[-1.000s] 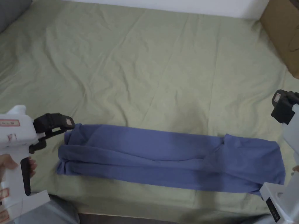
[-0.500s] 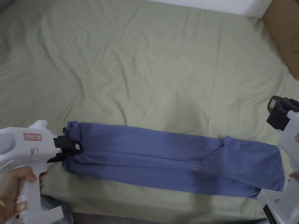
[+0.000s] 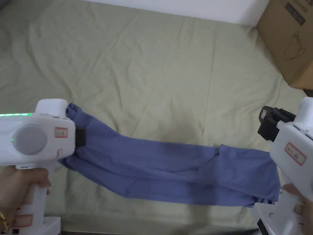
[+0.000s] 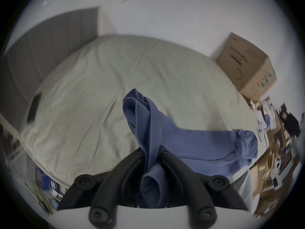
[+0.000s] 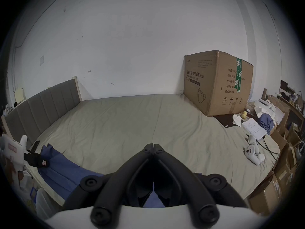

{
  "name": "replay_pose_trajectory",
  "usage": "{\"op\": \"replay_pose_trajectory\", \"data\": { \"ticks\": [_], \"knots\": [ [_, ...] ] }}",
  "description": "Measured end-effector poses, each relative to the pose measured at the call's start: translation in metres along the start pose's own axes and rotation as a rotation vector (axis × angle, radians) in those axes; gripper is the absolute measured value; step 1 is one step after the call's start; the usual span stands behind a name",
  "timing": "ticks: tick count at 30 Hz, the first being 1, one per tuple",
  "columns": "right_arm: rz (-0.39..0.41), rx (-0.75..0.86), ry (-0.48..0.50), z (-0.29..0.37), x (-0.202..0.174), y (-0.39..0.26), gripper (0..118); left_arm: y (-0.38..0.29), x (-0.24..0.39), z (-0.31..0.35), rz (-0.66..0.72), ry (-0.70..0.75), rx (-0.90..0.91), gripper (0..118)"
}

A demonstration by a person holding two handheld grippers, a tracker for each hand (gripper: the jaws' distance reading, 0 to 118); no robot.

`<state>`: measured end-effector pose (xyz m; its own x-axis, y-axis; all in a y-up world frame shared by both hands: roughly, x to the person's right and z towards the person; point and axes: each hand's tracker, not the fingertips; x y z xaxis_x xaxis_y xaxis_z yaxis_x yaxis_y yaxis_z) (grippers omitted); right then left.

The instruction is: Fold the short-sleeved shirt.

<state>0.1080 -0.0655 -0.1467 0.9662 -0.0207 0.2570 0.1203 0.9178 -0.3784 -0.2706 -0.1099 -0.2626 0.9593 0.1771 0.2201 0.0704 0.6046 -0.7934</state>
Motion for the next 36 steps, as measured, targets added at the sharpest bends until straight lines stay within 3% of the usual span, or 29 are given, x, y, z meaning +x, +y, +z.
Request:
{"op": "replay_pose_trajectory", "data": {
  "ticks": [6, 11, 15, 16, 18, 20, 24, 26, 27, 28, 29, 31, 32, 36],
  "knots": [
    [-0.031, 0.013, -0.006, 0.015, 0.015, -0.003, 0, 0.0, 0.072, -0.02, -0.016, -0.229, -0.088, 9],
    [-0.083, 0.018, -0.03, 0.029, 0.035, -0.007, 0, -0.013, 0.128, -0.084, -0.056, -0.255, -0.215, 10],
    [-0.101, 0.008, -0.074, 0.034, 0.053, -0.014, 0, -0.035, 0.164, -0.127, -0.075, -0.229, -0.341, 18],
    [-0.113, 0.005, -0.082, 0.035, 0.057, -0.016, 0, -0.04, 0.172, -0.134, -0.082, -0.235, -0.358, 25],
    [-0.145, -0.006, -0.093, 0.036, 0.065, -0.019, 0, -0.048, 0.179, -0.141, -0.089, -0.294, -0.357, 58],
    [-0.157, -0.011, -0.098, 0.036, 0.069, -0.024, 0, -0.049, 0.187, -0.14, -0.092, -0.316, -0.344, 79],
    [-0.169, -0.03, -0.1, 0.033, 0.072, -0.028, 0, -0.029, 0.18, -0.123, -0.043, -0.399, -0.324, 80],
    [-0.168, -0.032, -0.094, 0.03, 0.071, -0.028, 0, -0.017, 0.165, -0.107, 0.014, -0.427, -0.229, 75],
    [-0.164, -0.032, -0.093, 0.029, 0.07, -0.028, 0, -0.01, 0.158, -0.098, 0.02, -0.399, -0.173, 67],
    [-0.159, -0.033, -0.089, 0.028, 0.069, -0.027, 0, -0.003, 0.152, -0.089, 0.018, -0.364, -0.13, 51],
    [-0.157, -0.032, -0.085, 0.025, 0.069, -0.026, 0, 0.001, 0.146, -0.084, 0.005, -0.328, -0.095, 26],
    [-0.153, -0.03, -0.076, 0.023, 0.066, -0.024, 0, 0.004, 0.135, -0.076, -0.033, -0.242, -0.041, 5],
    [-0.152, -0.028, -0.074, 0.022, 0.065, -0.024, 0, 0.003, 0.132, -0.076, -0.055, -0.21, -0.039, 0],
    [-0.166, -0.028, -0.062, 0.02, 0.063, -0.025, 0, -0.018, 0.126, -0.091, -0.14, -0.078, -0.147, 0]
  ]
}}
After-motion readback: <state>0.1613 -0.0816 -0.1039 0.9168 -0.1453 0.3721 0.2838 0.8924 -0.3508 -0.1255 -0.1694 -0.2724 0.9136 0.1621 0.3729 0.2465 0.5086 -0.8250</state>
